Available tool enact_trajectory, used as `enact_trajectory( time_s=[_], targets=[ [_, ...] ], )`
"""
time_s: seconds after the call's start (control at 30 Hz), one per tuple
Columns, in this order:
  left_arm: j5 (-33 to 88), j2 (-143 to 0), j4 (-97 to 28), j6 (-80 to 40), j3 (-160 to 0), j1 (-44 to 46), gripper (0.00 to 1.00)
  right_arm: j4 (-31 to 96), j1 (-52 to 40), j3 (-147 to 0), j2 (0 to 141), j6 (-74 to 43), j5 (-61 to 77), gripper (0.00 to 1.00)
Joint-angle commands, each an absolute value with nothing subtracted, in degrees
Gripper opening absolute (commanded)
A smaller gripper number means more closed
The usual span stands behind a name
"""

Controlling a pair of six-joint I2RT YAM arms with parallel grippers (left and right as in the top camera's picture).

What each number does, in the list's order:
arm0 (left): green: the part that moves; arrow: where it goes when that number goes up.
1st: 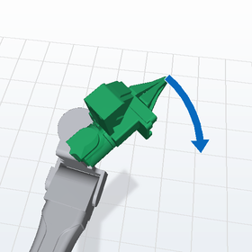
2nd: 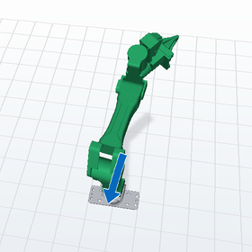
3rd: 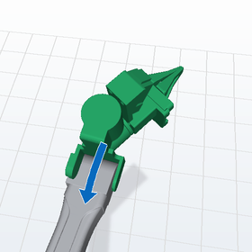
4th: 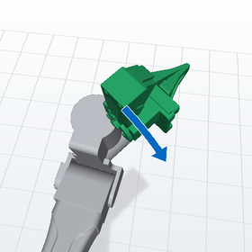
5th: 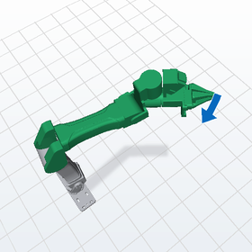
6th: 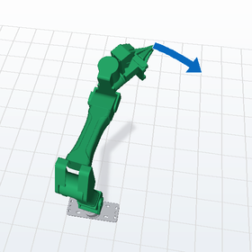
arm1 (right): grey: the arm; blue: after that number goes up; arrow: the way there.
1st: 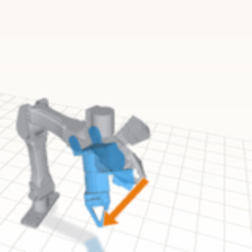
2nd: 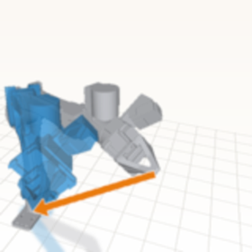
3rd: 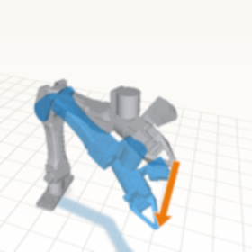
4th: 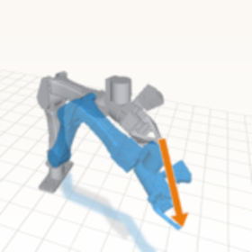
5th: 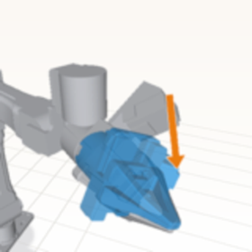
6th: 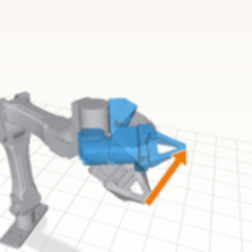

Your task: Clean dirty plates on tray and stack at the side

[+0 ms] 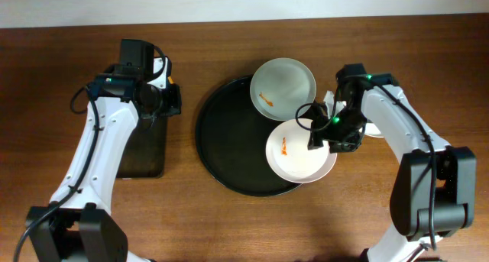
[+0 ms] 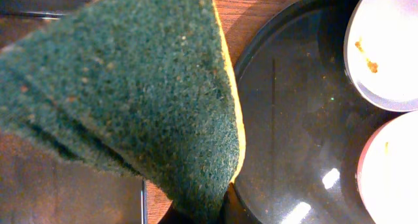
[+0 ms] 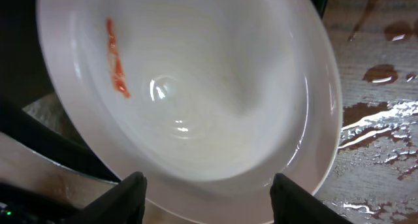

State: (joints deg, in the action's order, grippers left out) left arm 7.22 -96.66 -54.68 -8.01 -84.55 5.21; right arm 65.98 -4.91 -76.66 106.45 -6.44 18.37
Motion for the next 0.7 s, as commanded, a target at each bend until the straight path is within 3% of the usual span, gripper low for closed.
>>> enact_trajectory(
  time_s=[0.0, 0.2, 0.27, 0.37, 0.67],
  targets=[
    [7.4, -96.9, -54.6, -8.1, -84.4, 5.1, 0.02, 63.6, -6.0, -77.1, 105.4, -7.8, 16.8, 0.62],
    [6.5, -96.9, -54.8, -8.1, -84.4, 5.1, 0.02, 66.2, -5.6, -80.3, 97.0, -12.1, 6.5, 0.66],
    [-5.0, -96.9, -56.3, -8.1, -84.4, 5.1, 0.05, 69.8, -5.5, -79.6, 97.1, -15.1, 1.2, 0.68],
    [-12.4, -97.1, -56.0, -8.1, -84.0, 5.1, 0.05, 69.0, -5.5, -75.5, 97.2, -15.4, 1.2, 0.68],
    [-18.4, -108.9, -54.9, -7.8, -83.3, 1.9, 0.04, 58.8, -5.7, -66.1, 97.2, -17.0, 2.8, 0.67]
  ],
)
